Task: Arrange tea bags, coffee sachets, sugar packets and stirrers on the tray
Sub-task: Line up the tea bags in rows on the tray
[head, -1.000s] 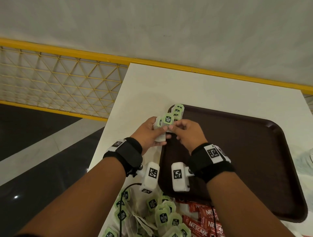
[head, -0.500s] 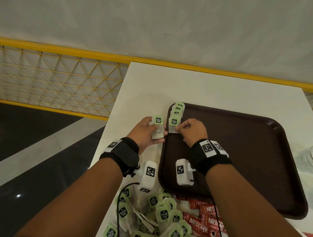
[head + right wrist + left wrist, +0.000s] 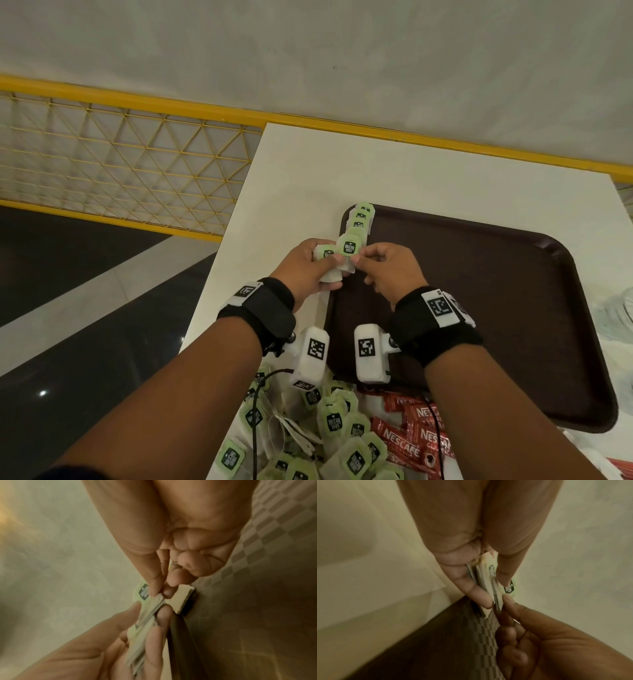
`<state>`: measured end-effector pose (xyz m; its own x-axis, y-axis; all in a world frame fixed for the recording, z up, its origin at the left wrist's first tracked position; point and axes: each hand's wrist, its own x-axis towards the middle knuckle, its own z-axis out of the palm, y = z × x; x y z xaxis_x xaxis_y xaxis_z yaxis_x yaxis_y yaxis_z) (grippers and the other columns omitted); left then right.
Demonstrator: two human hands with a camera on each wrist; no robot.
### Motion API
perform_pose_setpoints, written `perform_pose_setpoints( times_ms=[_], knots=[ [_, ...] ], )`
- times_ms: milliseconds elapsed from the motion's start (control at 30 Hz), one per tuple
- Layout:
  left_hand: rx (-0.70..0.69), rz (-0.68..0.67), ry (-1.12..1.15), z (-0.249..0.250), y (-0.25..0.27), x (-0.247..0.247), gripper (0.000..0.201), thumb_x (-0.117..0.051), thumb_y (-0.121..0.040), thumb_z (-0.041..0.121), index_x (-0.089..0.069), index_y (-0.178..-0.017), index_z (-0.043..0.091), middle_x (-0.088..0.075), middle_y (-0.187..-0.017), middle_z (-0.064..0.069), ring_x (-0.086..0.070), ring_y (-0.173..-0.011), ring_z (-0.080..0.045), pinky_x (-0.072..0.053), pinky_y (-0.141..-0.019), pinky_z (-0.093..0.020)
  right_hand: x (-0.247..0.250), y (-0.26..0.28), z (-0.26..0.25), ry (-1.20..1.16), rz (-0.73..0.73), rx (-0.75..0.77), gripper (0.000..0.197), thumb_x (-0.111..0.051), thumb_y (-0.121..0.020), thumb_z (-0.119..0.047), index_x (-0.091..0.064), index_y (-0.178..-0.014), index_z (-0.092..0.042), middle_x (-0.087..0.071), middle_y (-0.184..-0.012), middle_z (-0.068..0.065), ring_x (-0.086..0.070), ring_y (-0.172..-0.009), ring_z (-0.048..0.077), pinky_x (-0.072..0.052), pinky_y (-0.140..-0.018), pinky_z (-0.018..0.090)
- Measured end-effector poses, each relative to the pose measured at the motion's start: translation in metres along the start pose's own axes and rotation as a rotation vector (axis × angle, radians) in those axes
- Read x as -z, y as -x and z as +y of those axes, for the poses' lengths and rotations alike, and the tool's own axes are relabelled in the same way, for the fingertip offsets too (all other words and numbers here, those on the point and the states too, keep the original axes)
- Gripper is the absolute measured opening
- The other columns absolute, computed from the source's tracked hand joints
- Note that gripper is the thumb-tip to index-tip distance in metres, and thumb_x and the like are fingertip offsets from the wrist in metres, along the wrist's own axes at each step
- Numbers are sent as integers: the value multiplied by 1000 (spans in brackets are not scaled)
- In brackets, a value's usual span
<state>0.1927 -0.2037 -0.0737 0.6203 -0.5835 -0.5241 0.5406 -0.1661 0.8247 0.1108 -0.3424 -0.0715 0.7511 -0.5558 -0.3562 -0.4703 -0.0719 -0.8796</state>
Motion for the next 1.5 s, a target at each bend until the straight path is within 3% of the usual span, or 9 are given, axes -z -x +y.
perform_pose_setpoints(
  times_ms=[233,433,567,767,867,1033,1200,1400,1500],
  knots=[
    [17,47,89,3,-1,10,29,-34,-101,1,-48,-127,1,-62,-120,-21,-68,-99,-25,-60,-76,-30,6,-6,7,151,29,-35,9,-70,-88,-21,-67,-94,-14,-68,-82,2,-54,-55,9,-44,-48,14],
    [-43,56,37,-2,1,13,28,-46,-101,4,-50,-129,1,-63,-121,-21,-68,-104,-28,-60,-74,-28,5,-11,13,290,75,-20,13,-76,-83,-23,-64,-84,-18,-67,-76,2,-58,-55,10,-48,-54,23],
    [-65,76,-21,-5,2,13,29,-51,-99,6,-52,-127,5,-64,-121,-16,-65,-107,-28,-59,-73,-28,6,-7,12,277,124,7,14,-73,-84,-29,-64,-83,-19,-64,-79,1,-62,-70,16,-57,-71,35],
    [-147,88,-235,-10,4,10,15,-62,-94,15,-62,-108,21,-68,-102,-6,-62,-90,-17,-50,-71,-27,-2,18,-1,80,-105,23,15,-69,-88,-29,-70,-90,-14,-68,-82,3,-52,-59,10,-43,-53,20],
    [-137,79,-236,-12,6,7,10,-64,-93,16,-65,-100,22,-71,-106,-11,-64,-92,-21,-53,-79,-35,-4,19,3,75,-71,28,16,-71,-88,-21,-69,-95,-6,-67,-81,7,-53,-56,10,-43,-52,19],
    [-78,104,-64,-10,7,11,14,-48,-101,8,-62,-103,10,-67,-101,-7,-63,-88,-15,-57,-75,-26,3,12,12,132,-29,-37,9,-71,-88,-23,-68,-92,-16,-69,-82,5,-55,-55,8,-45,-53,21],
    [-99,186,-44,-13,9,18,11,-51,-99,7,-62,-97,8,-67,-101,-9,-64,-88,-18,-60,-70,-24,3,2,16,266,22,-36,13,-73,-86,-24,-63,-80,-19,-66,-75,1,-56,-52,9,-43,-51,19],
    [-131,252,-211,-17,12,19,12,-56,-98,16,-67,-98,19,-70,-102,-1,-59,-85,-10,-45,-66,-21,-1,-4,21,360,95,-29,21,-78,-79,-31,-63,-83,-18,-67,-82,1,-66,-72,19,-57,-73,38],
    [-126,228,-182,-17,14,15,12,-57,-97,14,-66,-103,16,-69,-103,-4,-60,-87,-13,-46,-63,-21,2,5,19,322,116,14,19,-77,-81,-32,-64,-82,-18,-65,-80,0,-64,-75,18,-58,-74,41]
  ],
)
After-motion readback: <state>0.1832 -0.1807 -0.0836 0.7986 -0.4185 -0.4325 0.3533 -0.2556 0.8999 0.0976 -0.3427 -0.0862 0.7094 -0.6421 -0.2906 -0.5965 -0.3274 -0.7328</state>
